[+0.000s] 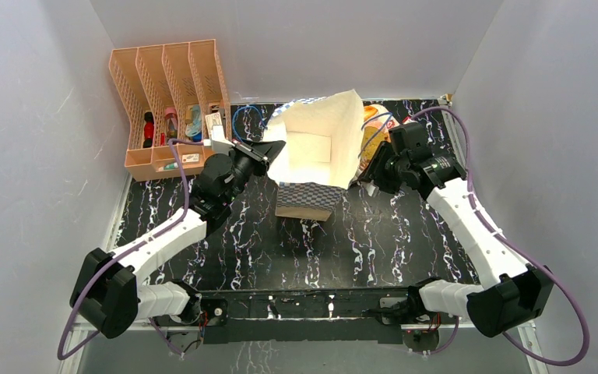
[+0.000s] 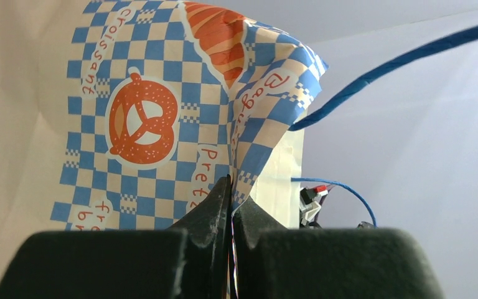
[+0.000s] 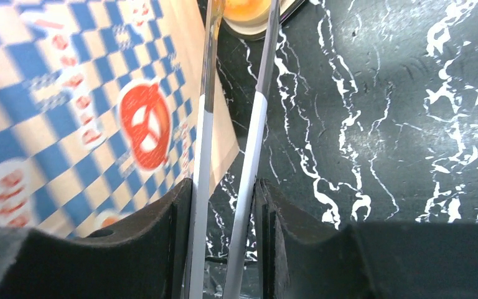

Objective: Take the fake bread out of the paper bag
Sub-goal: Place the clamp at the center of the board.

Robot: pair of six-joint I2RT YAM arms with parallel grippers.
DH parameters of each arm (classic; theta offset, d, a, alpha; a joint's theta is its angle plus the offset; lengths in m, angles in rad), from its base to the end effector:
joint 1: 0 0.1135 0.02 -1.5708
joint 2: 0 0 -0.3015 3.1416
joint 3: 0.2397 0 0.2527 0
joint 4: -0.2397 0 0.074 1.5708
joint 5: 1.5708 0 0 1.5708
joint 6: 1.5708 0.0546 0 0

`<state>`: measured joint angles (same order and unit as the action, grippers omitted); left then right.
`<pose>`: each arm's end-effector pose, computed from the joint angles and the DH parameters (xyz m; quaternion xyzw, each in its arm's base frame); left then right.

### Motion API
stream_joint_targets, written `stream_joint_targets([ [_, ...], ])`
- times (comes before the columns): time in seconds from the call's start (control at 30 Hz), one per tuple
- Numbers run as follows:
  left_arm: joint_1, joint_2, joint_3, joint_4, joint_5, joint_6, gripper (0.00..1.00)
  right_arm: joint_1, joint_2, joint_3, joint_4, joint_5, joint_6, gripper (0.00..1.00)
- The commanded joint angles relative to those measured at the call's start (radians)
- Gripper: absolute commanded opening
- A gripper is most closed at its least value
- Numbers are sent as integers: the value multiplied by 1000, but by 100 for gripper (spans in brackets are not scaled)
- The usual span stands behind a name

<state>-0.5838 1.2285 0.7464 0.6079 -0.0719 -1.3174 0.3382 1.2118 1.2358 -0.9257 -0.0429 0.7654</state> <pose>0.2454 -0.1574 0.3530 -0.2622 0.6072 -0.5962 0.4550 0.2235 0.0811 0.3608 0.1933 0.9244 0.1893 0.2689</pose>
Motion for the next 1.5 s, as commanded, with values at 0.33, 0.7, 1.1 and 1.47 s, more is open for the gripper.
stream_joint_targets([
  [0.33,4,-34,28,6,-19,-50,0,-5,-131,16,-17,222,-56,33],
  [0.7,5,-121,-10,-88,-33,-80,1,-5,-224,-186,-11,325,5,33],
  [1.1,-2,-353,-76,-308,-223,-93,2,-7,-246,-344,77,389,61,33],
  [1.47,-2,-325,-142,-242,-200,-151,11,-7,-195,-479,157,390,66,34],
])
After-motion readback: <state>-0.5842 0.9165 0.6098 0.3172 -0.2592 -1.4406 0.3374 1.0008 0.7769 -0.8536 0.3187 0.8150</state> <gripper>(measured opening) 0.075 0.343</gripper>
